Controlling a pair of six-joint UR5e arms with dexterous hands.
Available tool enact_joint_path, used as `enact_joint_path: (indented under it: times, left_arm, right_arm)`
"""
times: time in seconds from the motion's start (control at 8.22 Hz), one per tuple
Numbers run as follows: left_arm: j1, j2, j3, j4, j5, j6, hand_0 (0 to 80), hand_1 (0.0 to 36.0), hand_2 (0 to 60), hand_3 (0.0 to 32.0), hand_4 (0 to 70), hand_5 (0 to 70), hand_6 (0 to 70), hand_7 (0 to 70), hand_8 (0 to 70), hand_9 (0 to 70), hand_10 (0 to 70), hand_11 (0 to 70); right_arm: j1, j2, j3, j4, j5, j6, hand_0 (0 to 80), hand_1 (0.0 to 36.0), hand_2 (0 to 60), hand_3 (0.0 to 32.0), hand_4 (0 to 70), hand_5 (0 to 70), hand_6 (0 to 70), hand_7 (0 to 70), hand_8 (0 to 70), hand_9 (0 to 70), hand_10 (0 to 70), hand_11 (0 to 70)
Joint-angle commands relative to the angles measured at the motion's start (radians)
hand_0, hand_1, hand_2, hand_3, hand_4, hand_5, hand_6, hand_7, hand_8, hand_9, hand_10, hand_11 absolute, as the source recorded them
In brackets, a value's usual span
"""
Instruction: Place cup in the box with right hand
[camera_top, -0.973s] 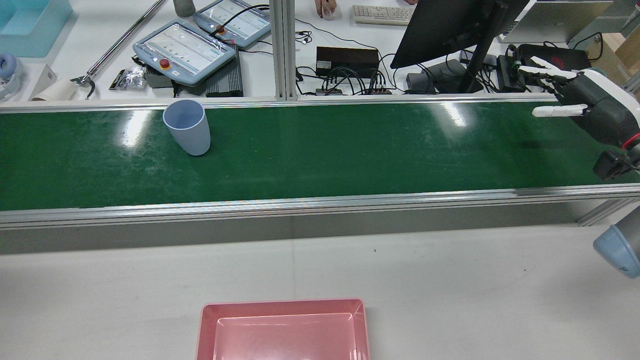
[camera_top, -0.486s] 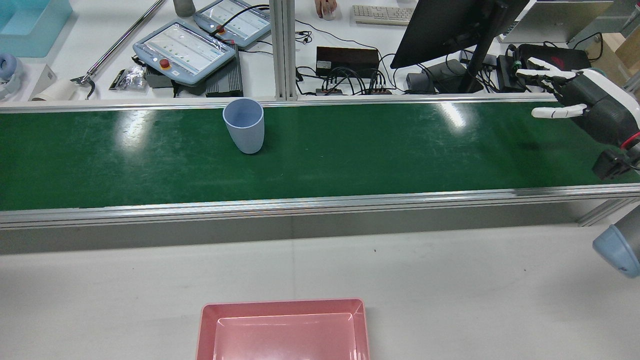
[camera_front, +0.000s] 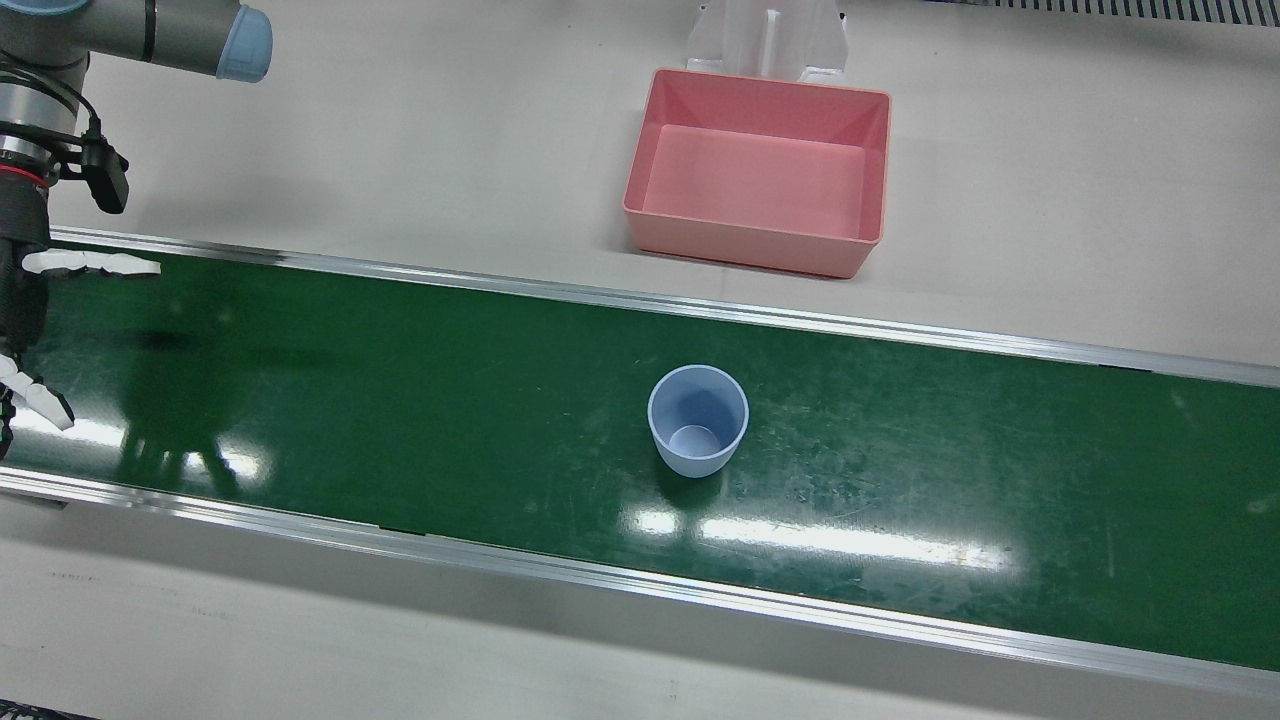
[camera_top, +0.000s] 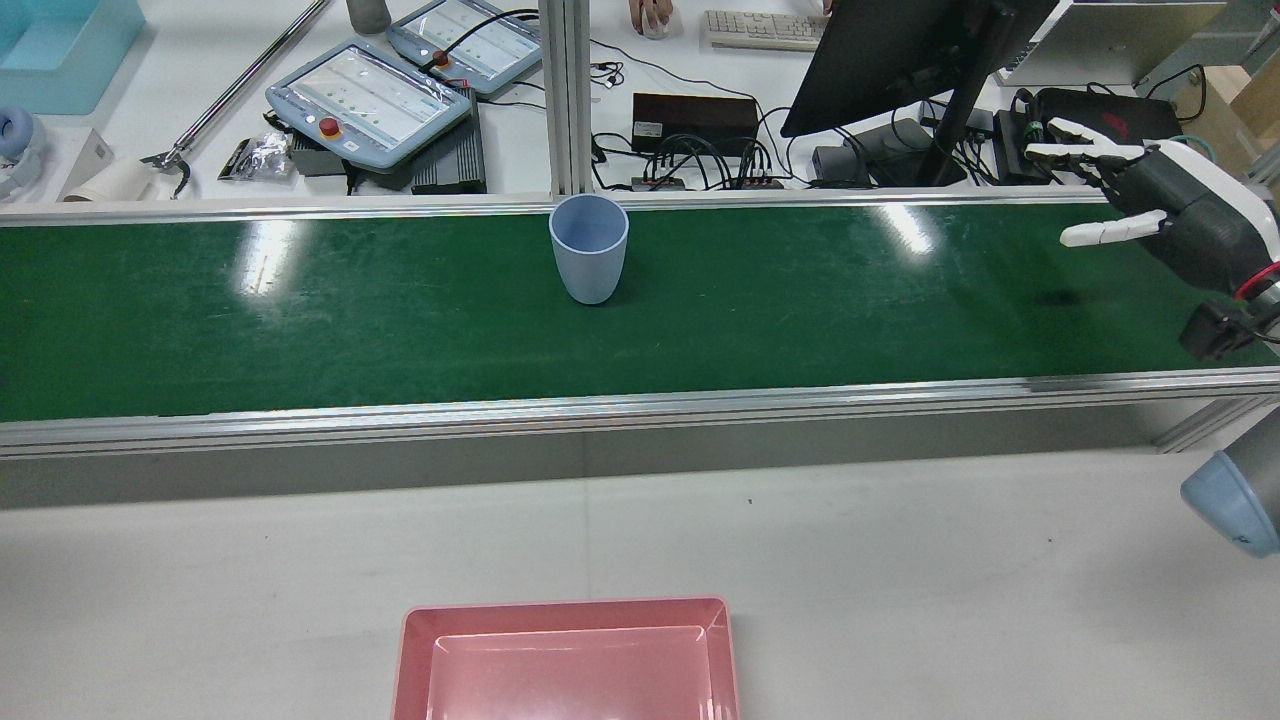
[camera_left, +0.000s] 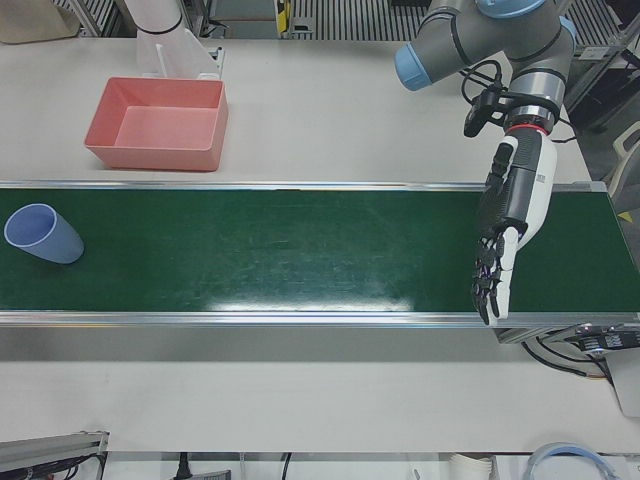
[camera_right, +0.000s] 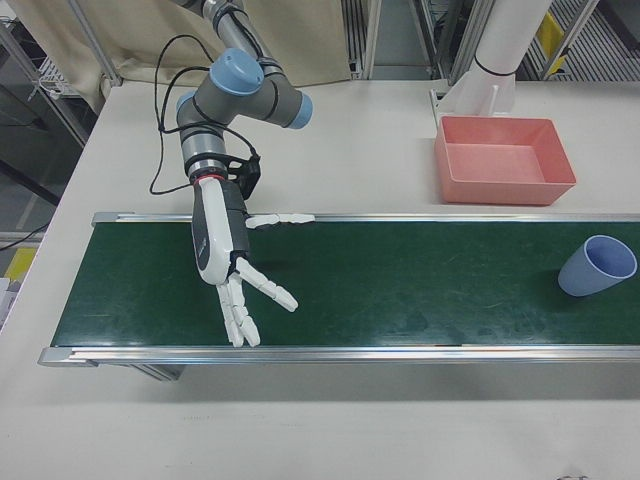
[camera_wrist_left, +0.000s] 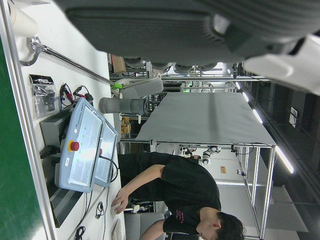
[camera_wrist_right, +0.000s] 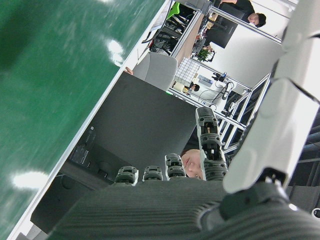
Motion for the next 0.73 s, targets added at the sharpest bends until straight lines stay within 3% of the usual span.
enact_joint_path:
  times: [0.0,0.12,0.24,0.36,0.49,0.61]
  left_arm:
    - [0.000,0.000,0.000,0.000,-0.001,0.000,0.0,0.0,0.0,0.0,0.0,0.0,0.0,0.0,0.0,0.0,0.0,0.0]
    - [0.000,0.000,0.000,0.000,-0.001,0.000,0.0,0.0,0.0,0.0,0.0,0.0,0.0,0.0,0.0,0.0,0.0,0.0]
    - [0.000,0.000,0.000,0.000,0.001,0.000,0.0,0.0,0.0,0.0,0.0,0.0,0.0,0.0,0.0,0.0,0.0,0.0]
    - [0.000,0.000,0.000,0.000,0.001,0.000,0.0,0.0,0.0,0.0,0.0,0.0,0.0,0.0,0.0,0.0,0.0,0.0]
    - [0.000,0.000,0.000,0.000,0.001,0.000,0.0,0.0,0.0,0.0,0.0,0.0,0.0,0.0,0.0,0.0,0.0,0.0]
    - [0.000,0.000,0.000,0.000,0.001,0.000,0.0,0.0,0.0,0.0,0.0,0.0,0.0,0.0,0.0,0.0,0.0,0.0]
  right_arm:
    - [-0.027,0.001,-0.002,0.002,0.000,-0.006,47.6,16.0,21.1,2.2,9.5,4.6,3.2,12.6,1.2,4.9,2.5,5.2]
    - [-0.031,0.001,-0.004,0.002,0.002,-0.006,47.9,13.7,13.9,3.6,10.7,4.5,2.9,11.8,1.3,5.0,2.5,5.3]
    - [-0.034,0.003,-0.002,0.002,0.002,-0.006,47.4,15.7,20.3,4.4,8.1,4.6,2.9,12.0,1.2,4.8,2.3,5.0]
    - [-0.034,0.003,-0.002,0.002,0.002,-0.006,46.9,15.6,21.8,5.2,7.5,4.5,2.8,12.0,1.0,4.4,2.1,4.7]
    - [-0.036,0.004,0.001,0.000,0.000,-0.009,48.0,14.9,16.1,6.2,8.1,4.6,2.5,11.0,0.7,3.9,1.8,4.4]
    - [-0.036,0.004,0.006,0.000,0.000,-0.015,50.3,12.4,0.6,6.0,11.4,4.9,2.4,9.9,0.9,3.7,1.7,4.3]
